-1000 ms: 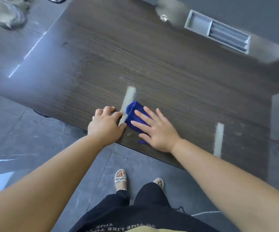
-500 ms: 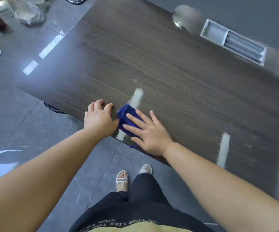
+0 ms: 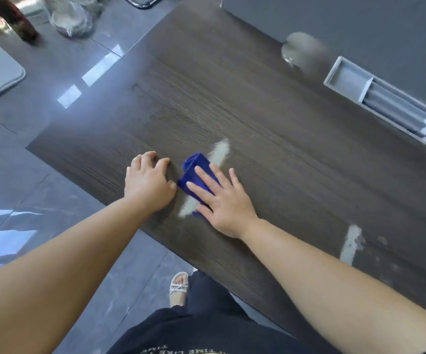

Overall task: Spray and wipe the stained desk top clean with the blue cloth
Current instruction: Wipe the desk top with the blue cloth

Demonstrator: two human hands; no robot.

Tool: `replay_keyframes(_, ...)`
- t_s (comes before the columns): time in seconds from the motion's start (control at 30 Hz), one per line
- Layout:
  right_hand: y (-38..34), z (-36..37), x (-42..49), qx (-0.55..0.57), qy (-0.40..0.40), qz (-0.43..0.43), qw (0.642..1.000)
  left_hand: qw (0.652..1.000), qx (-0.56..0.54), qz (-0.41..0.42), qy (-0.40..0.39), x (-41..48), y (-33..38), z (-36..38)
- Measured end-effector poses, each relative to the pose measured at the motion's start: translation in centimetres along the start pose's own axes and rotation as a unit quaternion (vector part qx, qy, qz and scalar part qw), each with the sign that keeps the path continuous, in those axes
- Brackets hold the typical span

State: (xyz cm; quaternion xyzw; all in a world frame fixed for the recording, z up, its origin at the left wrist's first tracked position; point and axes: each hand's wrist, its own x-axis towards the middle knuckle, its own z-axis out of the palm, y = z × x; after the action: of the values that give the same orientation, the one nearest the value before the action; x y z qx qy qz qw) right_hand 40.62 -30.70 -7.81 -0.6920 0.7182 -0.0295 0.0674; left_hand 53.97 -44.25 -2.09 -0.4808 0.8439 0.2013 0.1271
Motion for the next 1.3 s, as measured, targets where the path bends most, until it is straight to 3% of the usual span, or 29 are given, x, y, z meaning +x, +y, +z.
replay_keyframes(0.07,4.4,-0.5,-0.1,-0.015,-0.015,-0.098,0.995,1.0,0.001,-0.001,0.006,1.0,0.4,-0.3)
replay_keyframes(0.1,6.9,-0.8,0.4,-0.03,-0.004,-0.084,0.996,1.0,0.003,-0.002,0.006,1.5,0.7,-0.5)
replay_keyframes(0.13,9.4,-1.3,1.0,-0.037,0.004,-0.028,0.999,1.0,0.007,-0.001,0.006,1.8,1.0,-0.5)
replay_keyframes(0.2,13.6,-2.6,2.4,-0.004,-0.014,0.165,0.986,1.0,0.009,0.001,0.004,2.5,1.7,-0.6)
replay_keyframes(0.27,15.1,-3.5,4.3,0.025,-0.005,0.35,0.936,1.0,0.009,0.002,0.003,3.3,2.5,-0.5)
replay_keyframes(0.33,13.2,-3.3,5.8,0.023,0.004,0.408,0.913,1.0,0.011,0.008,0.003,4.1,3.4,-0.4)
replay_keyframes(0.4,10.2,-2.1,6.4,0.02,0.025,0.316,0.948,1.0,0.007,0.01,0.008,4.9,4.3,-0.3)
replay_keyframes(0.47,7.7,-1.1,5.3,0.011,0.029,0.134,0.991,1.0,-0.007,0.01,0.023,5.5,5.0,-0.5)
replay_keyframes(0.57,10.2,-1.5,4.2,-0.01,-0.012,-0.078,0.997,0.998,-0.018,0.005,0.055,6.3,5.5,-1.0)
replay_keyframes(0.63,14.3,-2.1,5.5,-0.026,0.016,-0.062,0.998,0.999,-0.005,0.001,0.054,6.8,5.4,-1.0)
replay_keyframes(0.7,18.3,-3.2,7.3,-0.004,0.009,0.1,0.995,0.999,0.027,-0.002,0.027,6.9,5.2,-0.8)
replay_keyframes(0.77,20.7,-4.1,9.2,0.021,0.002,0.292,0.956,0.999,0.047,-0.014,-0.001,7.3,5.5,-1.1)
replay_keyframes(0.83,19.7,-4.4,10.9,0.03,0.012,0.39,0.92,0.998,0.037,-0.038,-0.019,7.8,6.2,-1.9)
replay_keyframes(0.9,16.7,-3.4,11.7,0.027,0.023,0.355,0.934,0.997,0.03,-0.059,-0.03,8.2,7.0,-2.6)
replay_keyframes(0.97,13.7,-2.3,10.9,0.025,0.042,0.197,0.979,0.996,0.031,-0.075,-0.037,8.5,7.6,-2.8)
replay_keyframes(1.03,13.7,-1.9,9.8,0.002,0.02,0.03,0.999,0.994,0.035,-0.09,-0.041,8.8,8.0,-2.9)
replay_keyframes(1.1,16.9,-2.7,10.4,-0.005,0.003,-0.015,1.0,0.993,0.045,-0.102,-0.047,9.1,8.3,-3.3)
replay_keyframes(1.13,19.0,-3.1,11.0,-0.011,0.011,0.019,1.0,0.992,0.049,-0.106,-0.05,9.3,8.5,-3.5)
replay_keyframes(1.2,23.4,-4.2,12.4,0.002,-0.001,0.177,0.984,0.991,0.057,-0.104,-0.061,9.6,8.7,-3.6)
replay_keyframes(1.3,26.3,-5.5,14.5,0.05,0.009,0.403,0.914,0.989,0.074,-0.096,-0.081,10.2,8.7,-3.5)
